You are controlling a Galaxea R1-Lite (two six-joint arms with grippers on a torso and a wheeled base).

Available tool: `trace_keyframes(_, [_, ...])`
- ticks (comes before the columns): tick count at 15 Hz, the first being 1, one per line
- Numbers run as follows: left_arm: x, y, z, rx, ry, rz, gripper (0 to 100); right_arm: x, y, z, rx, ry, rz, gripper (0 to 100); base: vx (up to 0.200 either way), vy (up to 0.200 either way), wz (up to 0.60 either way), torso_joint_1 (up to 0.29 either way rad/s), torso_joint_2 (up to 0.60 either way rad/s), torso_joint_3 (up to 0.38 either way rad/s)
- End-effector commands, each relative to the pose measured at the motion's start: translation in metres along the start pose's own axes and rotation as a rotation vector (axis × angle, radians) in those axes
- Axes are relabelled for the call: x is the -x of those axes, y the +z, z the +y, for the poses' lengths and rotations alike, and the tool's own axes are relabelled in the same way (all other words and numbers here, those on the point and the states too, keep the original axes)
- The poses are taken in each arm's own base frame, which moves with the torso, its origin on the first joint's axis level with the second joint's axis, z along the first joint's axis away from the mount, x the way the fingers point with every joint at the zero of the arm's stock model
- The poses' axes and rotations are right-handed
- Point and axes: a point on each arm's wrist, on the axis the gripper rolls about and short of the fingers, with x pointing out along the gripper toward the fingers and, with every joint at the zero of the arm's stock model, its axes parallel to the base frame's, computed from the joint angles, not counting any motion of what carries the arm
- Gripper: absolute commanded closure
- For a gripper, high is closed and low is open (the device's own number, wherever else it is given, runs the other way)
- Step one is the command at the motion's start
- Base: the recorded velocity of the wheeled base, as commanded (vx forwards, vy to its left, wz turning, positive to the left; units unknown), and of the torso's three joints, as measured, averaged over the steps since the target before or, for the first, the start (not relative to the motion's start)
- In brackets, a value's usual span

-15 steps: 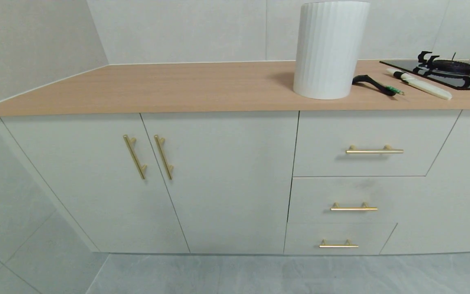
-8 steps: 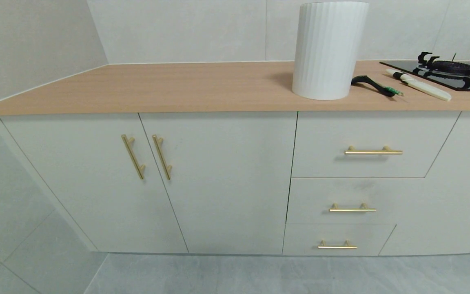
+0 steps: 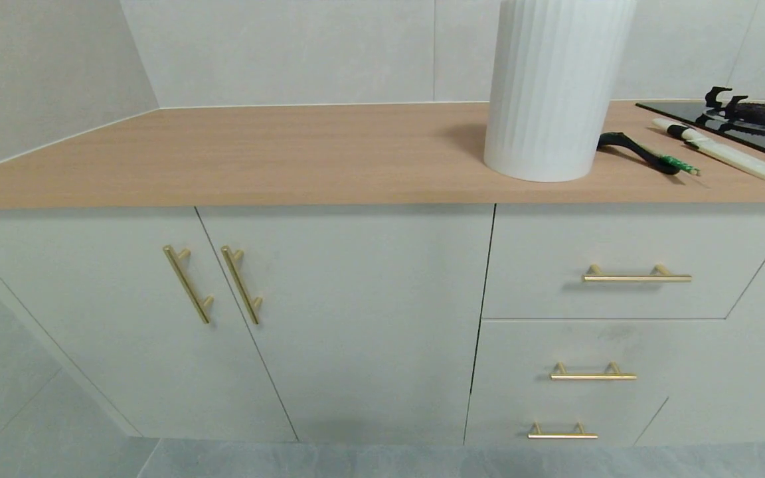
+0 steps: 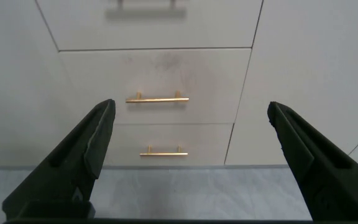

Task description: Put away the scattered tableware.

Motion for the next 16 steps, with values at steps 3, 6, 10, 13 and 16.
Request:
trace_keyframes(3, [0.0,0.0,0.0,0.002,0.001,0.001,0,0.0,0.0,0.0,0.0,0.001,0.001,0,0.0,0.0,-0.2,-0.002,0.0,-0.001])
trace_keyframes(6, [0.0,0.0,0.0,0.002,0.001,0.001,0,0.0,0.0,0.0,0.0,0.0,0.001,0,0.0,0.0,0.0,0.0,0.0,0.0])
trace_keyframes(10, [0.0,0.0,0.0,0.002,0.001,0.001,0,0.0,0.0,0.0,0.002,0.001,0.003,0,0.0,0.0,0.0,0.0,0.0,0.0])
trace_keyframes(13, [0.0,0.0,0.0,0.002,0.001,0.001,0,0.003,0.018,0.0,0.011,0.02,-0.047,0,0.0,0.0,0.0,0.0,0.0,0.0])
trace_keyframes(16, [0.0,0.0,0.0,0.002,0.001,0.001,0,-0.031,0.081,0.004,-0.061,0.187,0.141,0,0.0,0.0,0.0,0.0,0.0,0.0])
